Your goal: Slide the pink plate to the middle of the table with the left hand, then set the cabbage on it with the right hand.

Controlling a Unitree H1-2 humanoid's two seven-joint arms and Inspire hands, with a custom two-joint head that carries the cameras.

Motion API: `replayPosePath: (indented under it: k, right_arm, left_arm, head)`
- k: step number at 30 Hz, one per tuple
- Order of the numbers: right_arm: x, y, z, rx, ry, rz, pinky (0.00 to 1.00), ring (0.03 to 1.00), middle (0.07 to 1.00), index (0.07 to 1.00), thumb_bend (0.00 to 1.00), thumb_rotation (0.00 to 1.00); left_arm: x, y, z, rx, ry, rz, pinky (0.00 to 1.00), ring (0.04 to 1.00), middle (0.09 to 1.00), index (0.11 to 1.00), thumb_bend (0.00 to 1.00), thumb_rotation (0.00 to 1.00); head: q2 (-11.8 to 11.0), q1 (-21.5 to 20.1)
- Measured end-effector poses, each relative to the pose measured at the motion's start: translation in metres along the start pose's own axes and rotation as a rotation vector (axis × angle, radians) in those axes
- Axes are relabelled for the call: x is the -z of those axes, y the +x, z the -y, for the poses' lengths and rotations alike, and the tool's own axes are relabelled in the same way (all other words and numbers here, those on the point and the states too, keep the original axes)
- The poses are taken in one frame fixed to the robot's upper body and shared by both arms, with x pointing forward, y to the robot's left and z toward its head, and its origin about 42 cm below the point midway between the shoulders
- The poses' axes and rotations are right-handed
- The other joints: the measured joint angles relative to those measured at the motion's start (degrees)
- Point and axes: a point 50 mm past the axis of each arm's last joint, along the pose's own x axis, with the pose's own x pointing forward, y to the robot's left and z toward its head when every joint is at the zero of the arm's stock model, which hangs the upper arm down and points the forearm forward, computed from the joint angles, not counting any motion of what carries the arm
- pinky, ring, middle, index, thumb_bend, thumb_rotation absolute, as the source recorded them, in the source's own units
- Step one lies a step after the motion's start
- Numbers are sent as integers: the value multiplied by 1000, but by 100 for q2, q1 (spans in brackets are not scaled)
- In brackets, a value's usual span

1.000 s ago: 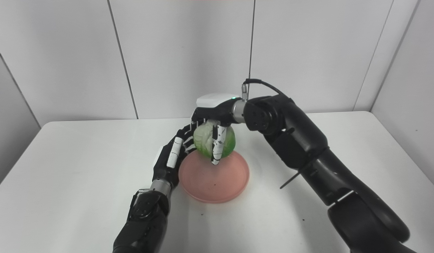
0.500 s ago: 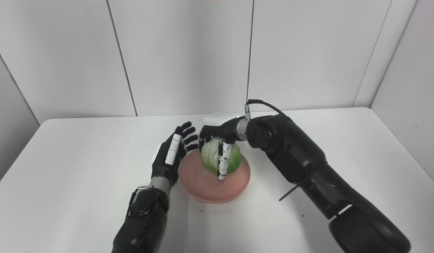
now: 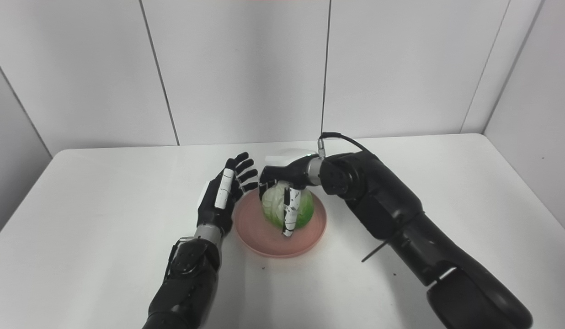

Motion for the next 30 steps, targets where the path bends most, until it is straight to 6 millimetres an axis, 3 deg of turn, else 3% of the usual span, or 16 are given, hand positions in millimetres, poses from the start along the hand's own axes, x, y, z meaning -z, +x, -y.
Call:
replayPosePath:
  k: [1,2,3,5,8,11,13,14,15,16,19,21,26,30]
  right_arm:
    - [0,0,0,-1,1,2,382,455,528,493,522,133]
    - [-1,-1,0,-2,-2,4,428,494,568,564,756,292]
    - [-3,-2,1,-5,-8,7,481,537,608,619,901,421]
    - [-5,-2,2,-25,-16,4,577,605,660,671,976,497]
    - [-5,-2,-1,-66,-9,-17,726,735,766,751,1000,568]
    - [-3,-3,0,-94,3,-47,780,801,821,778,1000,591]
    - [-3,-5,1,-103,6,-54,774,813,833,792,1000,594]
    - [-3,-6,3,-103,16,-61,726,778,807,797,1000,584]
    - [-3,-7,4,-102,29,-67,600,681,730,802,1000,558]
    - [-2,-8,6,-104,48,-77,587,672,722,803,1000,555]
    - [0,-11,10,-101,83,-85,772,848,853,816,1000,546]
    - [1,-12,12,-107,93,-91,839,898,890,818,1000,546]
    - [-2,-20,19,-120,35,-122,770,873,869,816,1000,577]
    - [-6,-30,26,-78,-3,-119,783,865,871,808,1000,623]
  left_arm:
    - [0,0,0,1,0,1,706,803,846,814,907,852]
    - [0,0,0,1,1,1,722,808,849,817,903,861]
    - [0,0,0,3,2,1,750,813,850,821,901,869]
    - [0,0,1,6,4,1,772,819,853,824,898,877]
    - [0,0,1,8,4,0,740,813,849,821,905,866]
    - [0,0,1,8,4,0,737,806,847,819,907,863]
    - [0,0,1,8,4,0,737,795,841,814,905,860]
    - [0,0,1,8,4,0,738,792,839,812,904,861]
    - [0,0,1,8,5,0,741,792,838,811,903,865]
    - [0,0,1,9,5,-1,741,792,838,811,903,866]
    - [0,0,1,9,7,-1,767,790,829,793,897,860]
    - [0,0,1,8,6,-1,780,789,827,793,894,862]
    - [0,0,1,9,7,-2,769,810,840,806,888,884]
    - [0,0,2,11,9,-2,763,832,842,797,886,875]
  head:
    - [0,0]
    - [9,9]
    - [9,9]
    - [9,-9]
    - [0,-9]
    - [0,-9]
    - [0,-9]
    - [9,-9]
    - [9,-17]
    - [9,-18]
    - [18,-18]
    - [18,-18]
    - [0,-26]
    - [0,-26]
